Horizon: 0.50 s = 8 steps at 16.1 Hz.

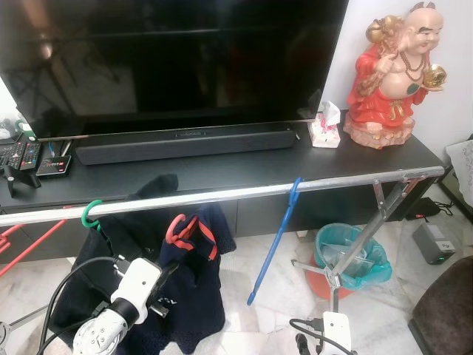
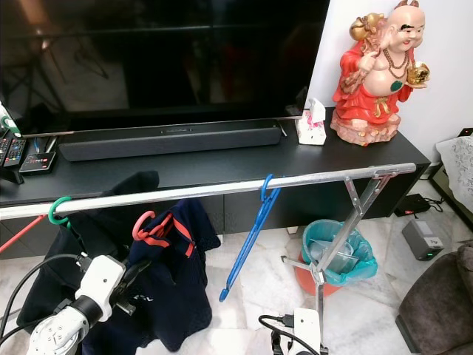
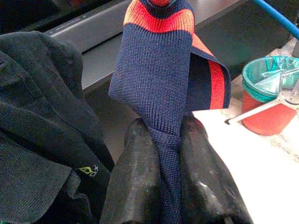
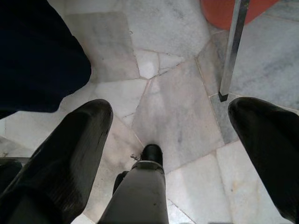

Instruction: Hang hanger

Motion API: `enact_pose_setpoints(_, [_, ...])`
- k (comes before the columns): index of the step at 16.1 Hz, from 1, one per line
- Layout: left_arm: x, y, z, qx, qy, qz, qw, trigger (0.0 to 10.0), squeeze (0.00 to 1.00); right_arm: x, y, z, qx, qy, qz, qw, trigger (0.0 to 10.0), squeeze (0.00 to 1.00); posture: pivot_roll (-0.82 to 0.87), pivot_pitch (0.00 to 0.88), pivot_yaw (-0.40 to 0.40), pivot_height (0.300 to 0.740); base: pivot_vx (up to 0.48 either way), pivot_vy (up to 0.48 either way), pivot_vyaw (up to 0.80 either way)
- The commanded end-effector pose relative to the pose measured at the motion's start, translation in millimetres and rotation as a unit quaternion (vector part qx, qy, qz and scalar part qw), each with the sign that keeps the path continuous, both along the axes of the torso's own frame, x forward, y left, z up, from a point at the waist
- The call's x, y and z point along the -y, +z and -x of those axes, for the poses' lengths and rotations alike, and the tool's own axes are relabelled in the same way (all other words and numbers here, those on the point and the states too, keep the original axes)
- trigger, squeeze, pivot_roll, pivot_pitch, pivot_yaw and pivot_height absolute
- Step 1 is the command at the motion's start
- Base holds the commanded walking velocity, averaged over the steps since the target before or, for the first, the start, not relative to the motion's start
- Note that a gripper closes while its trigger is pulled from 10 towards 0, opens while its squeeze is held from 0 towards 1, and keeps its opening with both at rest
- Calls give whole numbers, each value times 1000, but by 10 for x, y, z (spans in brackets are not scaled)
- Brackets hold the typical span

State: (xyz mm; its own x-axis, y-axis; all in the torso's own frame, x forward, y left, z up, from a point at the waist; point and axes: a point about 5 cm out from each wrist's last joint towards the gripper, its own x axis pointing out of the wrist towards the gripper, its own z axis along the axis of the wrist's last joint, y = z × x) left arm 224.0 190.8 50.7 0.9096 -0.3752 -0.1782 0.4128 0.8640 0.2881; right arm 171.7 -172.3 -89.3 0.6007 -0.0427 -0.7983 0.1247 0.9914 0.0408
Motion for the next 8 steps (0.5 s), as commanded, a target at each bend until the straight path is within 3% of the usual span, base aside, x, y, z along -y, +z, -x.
enact_pose_setpoints(1, [5, 103, -42, 23, 2, 10, 1000, 10000, 0, 8, 25, -47, 11, -6, 1, 1000, 10000, 0, -6, 0, -20, 740, 0, 0, 0])
enact_pose_setpoints(8, [5, 103, -42, 23, 2, 10, 1000, 10000, 0, 8, 25, -47, 11, -6, 1, 1000, 10000, 0, -6, 0, -20, 740, 0, 0, 0])
